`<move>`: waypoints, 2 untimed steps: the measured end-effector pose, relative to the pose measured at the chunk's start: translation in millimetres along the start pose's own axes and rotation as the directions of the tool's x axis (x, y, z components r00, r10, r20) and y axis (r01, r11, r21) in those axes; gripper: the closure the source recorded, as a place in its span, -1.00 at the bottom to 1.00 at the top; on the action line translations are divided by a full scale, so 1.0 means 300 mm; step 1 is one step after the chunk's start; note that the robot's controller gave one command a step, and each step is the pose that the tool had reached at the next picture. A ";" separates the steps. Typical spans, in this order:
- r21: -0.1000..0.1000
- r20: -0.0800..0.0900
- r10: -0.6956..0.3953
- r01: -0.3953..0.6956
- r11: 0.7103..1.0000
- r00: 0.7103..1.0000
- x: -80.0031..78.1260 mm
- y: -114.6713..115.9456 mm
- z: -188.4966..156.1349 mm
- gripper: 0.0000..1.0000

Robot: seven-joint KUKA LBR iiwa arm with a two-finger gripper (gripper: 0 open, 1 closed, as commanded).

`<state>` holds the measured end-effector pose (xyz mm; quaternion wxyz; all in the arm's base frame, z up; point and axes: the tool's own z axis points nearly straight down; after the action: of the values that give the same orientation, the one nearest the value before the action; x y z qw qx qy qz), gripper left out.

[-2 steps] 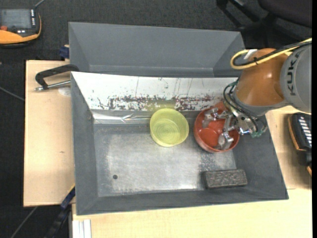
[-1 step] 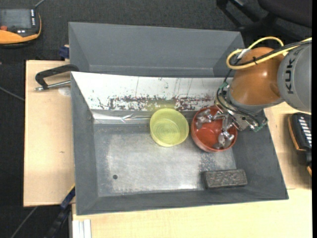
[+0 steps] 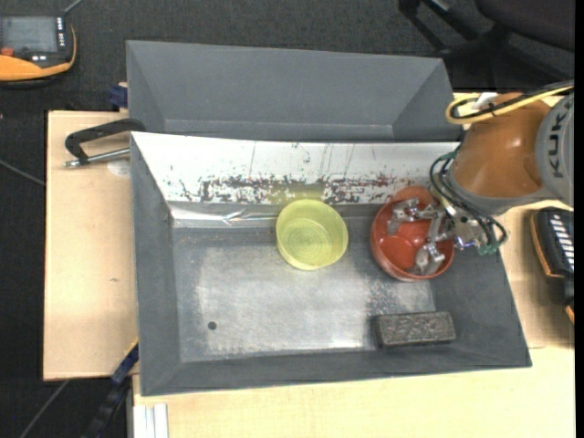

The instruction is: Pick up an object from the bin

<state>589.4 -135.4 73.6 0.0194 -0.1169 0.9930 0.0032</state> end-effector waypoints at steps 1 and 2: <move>0.008 0.010 -0.299 0.299 0.954 0.954 -0.008 -0.061 -0.235 -1.00; 0.008 0.015 -0.383 0.383 0.924 0.924 0.121 0.011 0.006 -1.00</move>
Offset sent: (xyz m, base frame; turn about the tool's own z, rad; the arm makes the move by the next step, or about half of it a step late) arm 0.0006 -0.0175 0.0664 -0.3063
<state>553.3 -140.5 70.6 0.0279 -0.3085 0.9508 -0.0020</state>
